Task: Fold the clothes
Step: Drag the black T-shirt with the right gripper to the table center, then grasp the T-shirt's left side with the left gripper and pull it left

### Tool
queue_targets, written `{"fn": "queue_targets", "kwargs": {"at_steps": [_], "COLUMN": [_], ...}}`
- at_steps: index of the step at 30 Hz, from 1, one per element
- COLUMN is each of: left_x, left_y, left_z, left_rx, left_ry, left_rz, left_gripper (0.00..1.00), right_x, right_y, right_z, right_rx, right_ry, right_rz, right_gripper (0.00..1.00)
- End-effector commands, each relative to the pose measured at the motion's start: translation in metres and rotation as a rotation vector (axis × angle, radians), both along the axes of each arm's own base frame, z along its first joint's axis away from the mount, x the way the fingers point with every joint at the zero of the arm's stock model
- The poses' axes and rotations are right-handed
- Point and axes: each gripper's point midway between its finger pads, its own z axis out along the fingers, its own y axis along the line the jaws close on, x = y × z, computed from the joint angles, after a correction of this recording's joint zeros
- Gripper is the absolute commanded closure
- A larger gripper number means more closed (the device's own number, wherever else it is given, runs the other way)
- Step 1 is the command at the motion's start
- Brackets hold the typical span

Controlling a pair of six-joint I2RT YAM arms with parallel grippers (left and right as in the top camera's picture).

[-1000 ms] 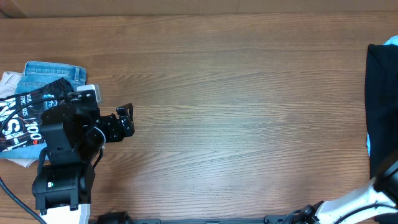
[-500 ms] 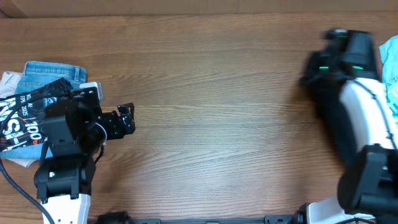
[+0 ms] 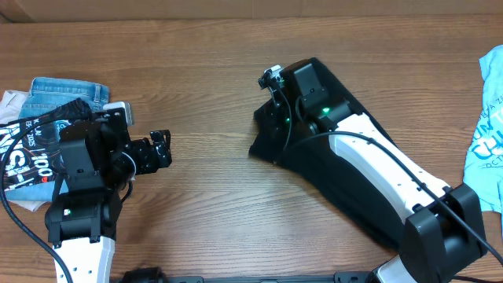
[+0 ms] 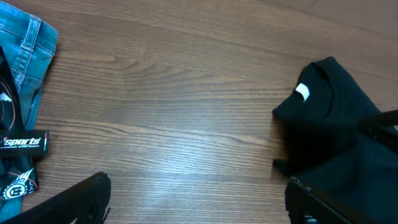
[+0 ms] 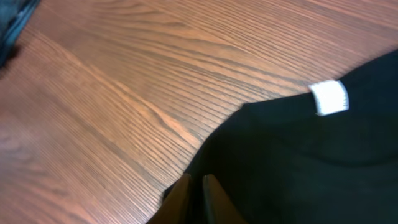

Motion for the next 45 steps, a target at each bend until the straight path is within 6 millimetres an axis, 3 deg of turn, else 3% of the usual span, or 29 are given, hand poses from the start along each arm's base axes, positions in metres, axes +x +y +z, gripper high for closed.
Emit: {"fn": "queue_targets", "kwargs": {"at_steps": [1,3,4,5,6,10,13,16,20,25,31,39,42,44,45], "left_x": [0.003,0.003,0.003,0.003,0.003,0.006,0.007,0.01,0.013,0.013,0.017,0.019,0.013,0.011,0.011], "left_y": [-0.003,-0.004,-0.004,-0.004,-0.004,-0.018,-0.03,-0.042,-0.077,-0.122,-0.15,-0.186,-0.195,-0.2,-0.203], "left_z": [0.013,0.013,0.013,0.013,0.013,0.017,0.01,-0.008,-0.043,-0.096,-0.162,-0.214,-0.226,-0.228,-0.228], "left_rx": [-0.014,-0.015,-0.016,-0.016,-0.026,-0.108,-0.158,-0.171,-0.171,-0.157,-0.221,-0.37,-0.373,-0.367,-0.366], "left_ry": [-0.029,-0.029,-0.029,-0.029,-0.027,-0.035,-0.005,0.069,0.197,0.367,0.551,0.666,0.701,0.701,0.696], "left_rz": [-0.005,-0.007,-0.007,-0.007,0.001,-0.039,-0.095,-0.131,-0.235,-0.356,-0.382,-0.427,-0.427,-0.444,-0.452], "left_gripper": [0.02,0.0,0.0,0.0,0.0,0.03,0.07,0.1,0.08,0.06,0.03,0.13,0.25,0.39,0.52], "right_x": [0.021,0.029,0.032,0.033,0.032,0.018,0.001,-0.012,-0.025,-0.034,-0.037,-0.037,-0.037,-0.037,-0.037], "right_y": [-0.038,-0.062,-0.074,-0.084,-0.097,-0.142,-0.176,-0.207,-0.242,-0.262,-0.264,-0.264,-0.264,-0.264,-0.264], "right_z": [0.025,0.044,0.058,0.069,0.082,0.112,0.123,0.125,0.116,0.108,0.106,0.105,0.105,0.105,0.105], "right_rx": [-0.051,-0.036,-0.015,-0.001,0.011,0.017,0.003,-0.015,-0.032,-0.046,-0.043,-0.035,-0.035,-0.036,-0.036], "right_ry": [-0.082,-0.11,-0.129,-0.147,-0.169,-0.195,-0.182,-0.158,-0.09,-0.039,-0.022,-0.017,-0.017,-0.017,-0.017], "right_rz": [-0.195,-0.306,-0.353,-0.378,-0.406,-0.497,-0.569,-0.644,-0.754,-0.81,-0.819,-0.831,-0.83,-0.831,-0.831], "right_gripper": [0.81,0.75,0.66,0.39,0.34,0.3,0.1,0.07,0.01,0.0,0.0,0.0,0.01,0.01,0.02]}}
